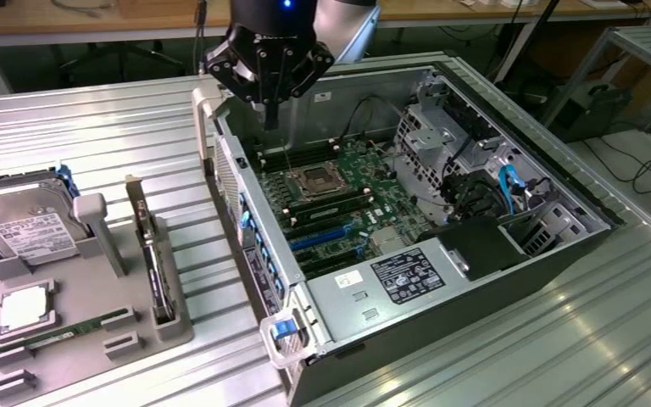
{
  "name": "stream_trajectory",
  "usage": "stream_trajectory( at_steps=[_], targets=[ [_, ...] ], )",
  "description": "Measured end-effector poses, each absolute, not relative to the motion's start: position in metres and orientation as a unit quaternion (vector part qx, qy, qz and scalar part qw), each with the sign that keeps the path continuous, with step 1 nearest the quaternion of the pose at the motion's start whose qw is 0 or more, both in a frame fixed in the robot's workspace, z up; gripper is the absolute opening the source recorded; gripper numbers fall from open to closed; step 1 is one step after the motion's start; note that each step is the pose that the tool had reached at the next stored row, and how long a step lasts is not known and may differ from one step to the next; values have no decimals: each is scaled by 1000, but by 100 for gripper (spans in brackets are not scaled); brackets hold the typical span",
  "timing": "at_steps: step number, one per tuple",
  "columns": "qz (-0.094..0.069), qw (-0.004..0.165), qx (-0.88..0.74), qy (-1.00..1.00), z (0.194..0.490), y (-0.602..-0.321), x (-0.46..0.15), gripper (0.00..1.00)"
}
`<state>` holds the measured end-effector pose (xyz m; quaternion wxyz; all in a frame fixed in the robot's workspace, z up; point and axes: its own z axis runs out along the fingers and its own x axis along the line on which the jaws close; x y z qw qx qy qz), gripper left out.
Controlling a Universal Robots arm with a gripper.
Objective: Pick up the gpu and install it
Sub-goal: 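Reach for the gpu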
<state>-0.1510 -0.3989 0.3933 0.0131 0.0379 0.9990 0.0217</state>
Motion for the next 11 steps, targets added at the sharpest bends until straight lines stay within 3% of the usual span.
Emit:
stream_trajectory(
  at_steps=[11],
  targets=[
    [22,13,38,999,393,-399,-156,11]
  ],
)
